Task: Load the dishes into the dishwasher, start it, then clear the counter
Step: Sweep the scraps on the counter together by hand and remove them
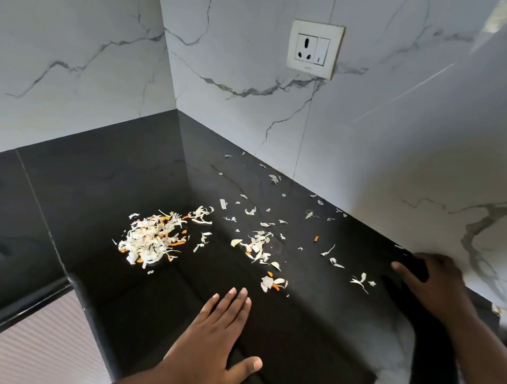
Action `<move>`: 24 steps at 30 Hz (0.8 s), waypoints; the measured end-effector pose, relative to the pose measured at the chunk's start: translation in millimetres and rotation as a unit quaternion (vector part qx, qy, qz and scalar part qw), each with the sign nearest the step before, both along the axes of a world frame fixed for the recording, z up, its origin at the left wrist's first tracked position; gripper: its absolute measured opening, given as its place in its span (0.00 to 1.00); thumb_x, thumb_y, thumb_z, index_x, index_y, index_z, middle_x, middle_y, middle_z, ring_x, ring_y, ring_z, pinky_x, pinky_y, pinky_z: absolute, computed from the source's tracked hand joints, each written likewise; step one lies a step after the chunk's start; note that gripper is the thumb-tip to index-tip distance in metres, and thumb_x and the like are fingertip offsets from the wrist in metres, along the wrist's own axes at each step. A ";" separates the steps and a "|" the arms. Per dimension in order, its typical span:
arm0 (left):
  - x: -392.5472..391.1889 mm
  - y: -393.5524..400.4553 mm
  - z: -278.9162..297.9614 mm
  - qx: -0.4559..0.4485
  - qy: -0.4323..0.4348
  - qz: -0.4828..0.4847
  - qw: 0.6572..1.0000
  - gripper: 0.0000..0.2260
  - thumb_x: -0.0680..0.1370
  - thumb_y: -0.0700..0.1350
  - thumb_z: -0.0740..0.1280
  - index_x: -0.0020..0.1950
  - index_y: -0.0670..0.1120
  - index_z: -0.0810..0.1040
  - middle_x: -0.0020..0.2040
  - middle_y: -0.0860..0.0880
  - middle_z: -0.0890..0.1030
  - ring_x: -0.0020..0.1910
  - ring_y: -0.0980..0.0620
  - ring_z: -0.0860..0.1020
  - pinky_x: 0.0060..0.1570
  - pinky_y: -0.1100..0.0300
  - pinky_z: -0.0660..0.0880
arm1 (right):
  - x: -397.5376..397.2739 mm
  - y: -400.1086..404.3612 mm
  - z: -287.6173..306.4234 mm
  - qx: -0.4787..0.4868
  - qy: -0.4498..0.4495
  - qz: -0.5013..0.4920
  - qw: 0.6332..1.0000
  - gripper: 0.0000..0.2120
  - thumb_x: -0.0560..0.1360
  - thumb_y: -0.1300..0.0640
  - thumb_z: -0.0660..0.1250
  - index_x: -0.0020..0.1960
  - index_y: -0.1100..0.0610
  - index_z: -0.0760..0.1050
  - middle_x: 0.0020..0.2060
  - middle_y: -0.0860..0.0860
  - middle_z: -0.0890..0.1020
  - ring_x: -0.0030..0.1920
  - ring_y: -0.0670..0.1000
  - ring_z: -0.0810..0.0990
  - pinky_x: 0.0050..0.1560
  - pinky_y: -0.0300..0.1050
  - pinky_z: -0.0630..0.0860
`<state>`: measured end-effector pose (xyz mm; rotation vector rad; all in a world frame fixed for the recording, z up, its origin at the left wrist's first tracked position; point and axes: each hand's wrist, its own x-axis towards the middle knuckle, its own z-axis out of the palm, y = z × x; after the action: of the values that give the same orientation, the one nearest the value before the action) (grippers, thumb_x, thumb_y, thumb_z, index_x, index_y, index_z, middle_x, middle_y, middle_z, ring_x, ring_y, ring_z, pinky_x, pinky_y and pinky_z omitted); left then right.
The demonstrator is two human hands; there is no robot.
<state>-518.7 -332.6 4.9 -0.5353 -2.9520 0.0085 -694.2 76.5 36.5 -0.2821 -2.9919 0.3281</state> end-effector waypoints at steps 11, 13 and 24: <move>3.7 1.3 4.2 -0.021 -0.012 0.019 1.000 0.36 0.77 0.71 0.51 0.73 0.46 0.69 0.75 0.50 0.67 0.75 0.54 0.60 0.66 0.56 0.58 | 52.3 -108.6 -6.1 -0.119 -0.053 0.257 0.958 0.53 0.61 0.17 0.49 0.76 0.48 0.60 0.74 0.46 0.61 0.74 0.45 0.55 0.71 0.38 0.51; 3.8 1.0 4.8 -0.024 -0.008 0.018 1.000 0.36 0.77 0.71 0.51 0.73 0.46 0.69 0.75 0.50 0.66 0.75 0.55 0.60 0.66 0.56 0.58 | 53.4 -107.6 -1.4 -0.199 -0.013 0.259 0.945 0.47 0.62 0.18 0.52 0.70 0.46 0.68 0.70 0.45 0.67 0.70 0.42 0.62 0.68 0.37 0.58; -2.4 -1.4 1.1 -0.030 -0.006 -0.006 1.000 0.36 0.76 0.72 0.51 0.71 0.46 0.72 0.72 0.49 0.71 0.72 0.52 0.67 0.64 0.56 0.60 | -16.0 -36.3 -9.5 -0.036 -0.033 0.127 0.991 0.52 0.63 0.19 0.50 0.76 0.53 0.59 0.76 0.51 0.60 0.76 0.50 0.56 0.75 0.51 0.53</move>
<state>-521.1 -334.0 6.0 -0.5626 -2.9687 0.0929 -710.2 40.2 26.9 0.0861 -3.0888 0.4602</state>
